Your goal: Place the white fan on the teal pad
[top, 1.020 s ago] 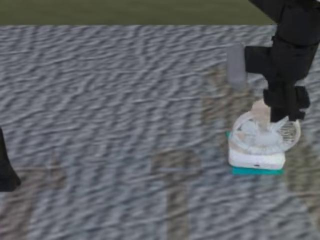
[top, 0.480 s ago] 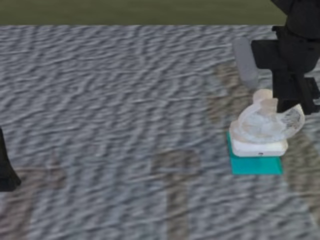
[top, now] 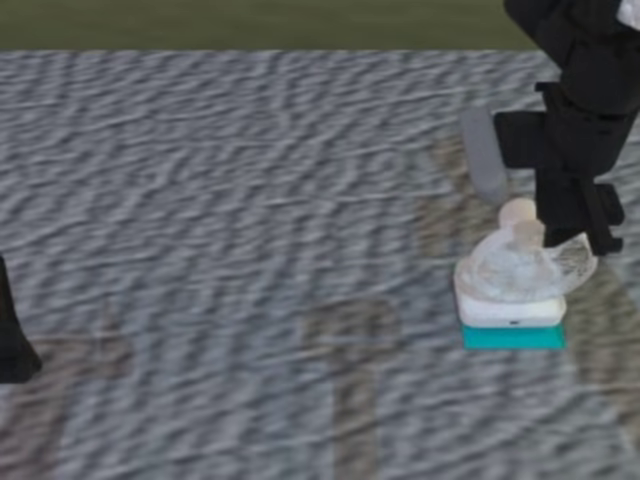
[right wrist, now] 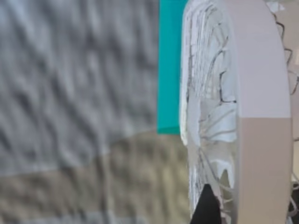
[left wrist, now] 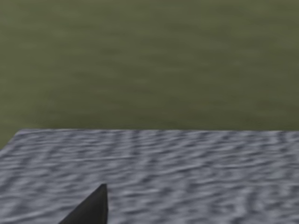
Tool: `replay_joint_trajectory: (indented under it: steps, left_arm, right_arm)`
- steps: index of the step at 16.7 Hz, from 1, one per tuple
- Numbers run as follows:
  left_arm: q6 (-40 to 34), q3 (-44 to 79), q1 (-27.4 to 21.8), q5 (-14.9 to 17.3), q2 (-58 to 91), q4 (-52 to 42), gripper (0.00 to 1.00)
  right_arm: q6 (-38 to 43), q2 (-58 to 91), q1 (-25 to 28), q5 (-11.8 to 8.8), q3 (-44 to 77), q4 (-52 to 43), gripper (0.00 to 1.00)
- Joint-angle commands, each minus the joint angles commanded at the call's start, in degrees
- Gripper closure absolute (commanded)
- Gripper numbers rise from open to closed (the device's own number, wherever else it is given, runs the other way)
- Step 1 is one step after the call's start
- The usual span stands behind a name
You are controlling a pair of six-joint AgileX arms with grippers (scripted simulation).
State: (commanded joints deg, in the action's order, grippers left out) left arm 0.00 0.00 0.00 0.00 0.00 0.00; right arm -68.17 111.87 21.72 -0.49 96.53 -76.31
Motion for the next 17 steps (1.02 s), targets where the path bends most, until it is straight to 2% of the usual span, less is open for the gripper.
replay_joint_trajectory:
  steps: [4, 17]
  left_arm:
    - [0.0, 0.0, 0.0, 0.0, 0.0, 0.0, 0.0]
    - [0.0, 0.0, 0.0, 0.0, 0.0, 0.0, 0.0]
  right_arm:
    - [-0.03, 0.02, 0.01, 0.0, -0.13, 0.13, 1.0]
    - [-0.03, 0.02, 0.01, 0.0, -0.13, 0.13, 0.02]
